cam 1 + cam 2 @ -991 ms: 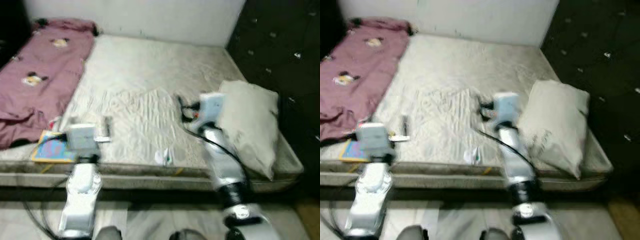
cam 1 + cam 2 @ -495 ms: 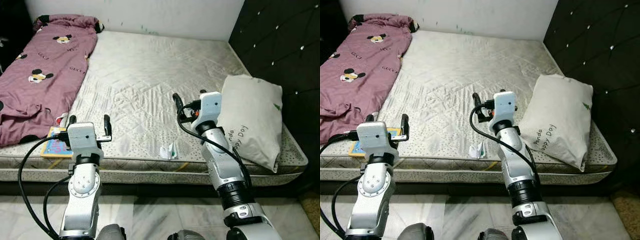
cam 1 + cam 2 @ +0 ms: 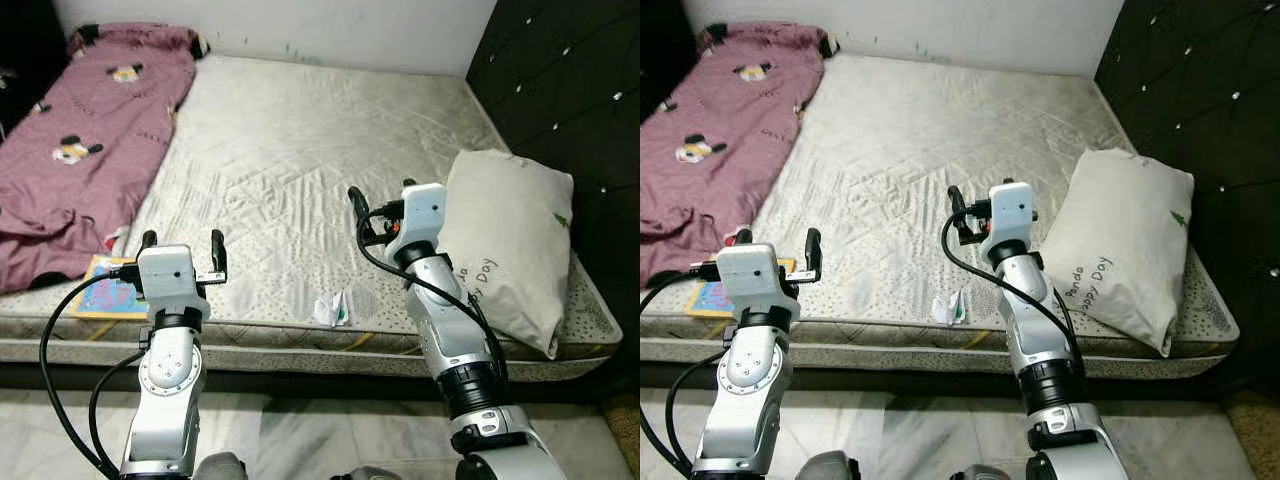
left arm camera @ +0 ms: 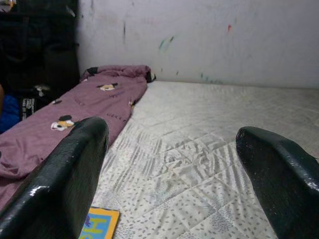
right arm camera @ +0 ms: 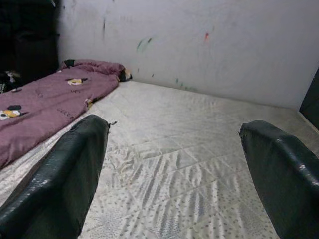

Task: Clean up the room

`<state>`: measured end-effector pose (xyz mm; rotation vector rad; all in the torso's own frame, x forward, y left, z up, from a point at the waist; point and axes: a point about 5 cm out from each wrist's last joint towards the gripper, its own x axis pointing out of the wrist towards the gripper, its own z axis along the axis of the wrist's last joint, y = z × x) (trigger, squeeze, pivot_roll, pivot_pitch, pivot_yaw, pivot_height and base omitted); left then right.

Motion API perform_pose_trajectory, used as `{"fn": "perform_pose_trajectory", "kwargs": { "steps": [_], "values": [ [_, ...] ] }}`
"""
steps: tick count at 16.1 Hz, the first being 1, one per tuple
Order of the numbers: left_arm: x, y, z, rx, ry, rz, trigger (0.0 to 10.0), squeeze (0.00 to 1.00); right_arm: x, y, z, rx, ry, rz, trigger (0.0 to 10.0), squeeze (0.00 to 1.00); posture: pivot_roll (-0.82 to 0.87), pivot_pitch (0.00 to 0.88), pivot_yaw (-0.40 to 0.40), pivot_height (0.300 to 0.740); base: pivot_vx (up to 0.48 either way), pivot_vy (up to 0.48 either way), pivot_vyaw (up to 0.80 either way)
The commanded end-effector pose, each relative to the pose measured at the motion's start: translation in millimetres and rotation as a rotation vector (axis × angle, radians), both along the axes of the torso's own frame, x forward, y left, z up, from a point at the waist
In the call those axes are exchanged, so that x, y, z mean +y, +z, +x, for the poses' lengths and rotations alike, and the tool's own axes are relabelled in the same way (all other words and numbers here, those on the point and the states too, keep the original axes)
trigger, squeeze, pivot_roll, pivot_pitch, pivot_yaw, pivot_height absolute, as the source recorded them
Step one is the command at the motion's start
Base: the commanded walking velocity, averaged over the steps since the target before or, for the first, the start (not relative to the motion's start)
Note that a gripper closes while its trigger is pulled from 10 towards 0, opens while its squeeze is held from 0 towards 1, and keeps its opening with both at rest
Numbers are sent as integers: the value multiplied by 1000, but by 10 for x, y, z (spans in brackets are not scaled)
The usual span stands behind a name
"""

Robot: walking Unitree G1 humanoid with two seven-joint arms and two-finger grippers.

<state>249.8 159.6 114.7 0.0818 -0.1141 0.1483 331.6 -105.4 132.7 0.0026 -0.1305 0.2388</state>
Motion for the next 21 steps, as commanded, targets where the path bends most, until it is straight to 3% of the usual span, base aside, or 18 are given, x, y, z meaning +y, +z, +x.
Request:
{"fn": "perform_pose_trajectory", "kwargs": {
  "steps": [1, 17, 21],
  "values": [
    [-30, 34, 2, -16, -17, -5, 10000, 0, -22, 13, 14, -2, -11, -1, 10000, 0, 18, 14, -94, 740, 266, 0, 0],
    [-22, 43, 40, -15, -30, 4, 10000, 0, -34, 32, 65, -6, -25, -7, 10000, 0, 21, 24, -90, 740, 338, 0, 0],
    [-4, 28, 42, -4, -7, 3, 10000, 0, -38, 15, 58, -4, -29, -9, 10000, 0, 24, 20, -87, 740, 62, 0, 0]
  ]
}}
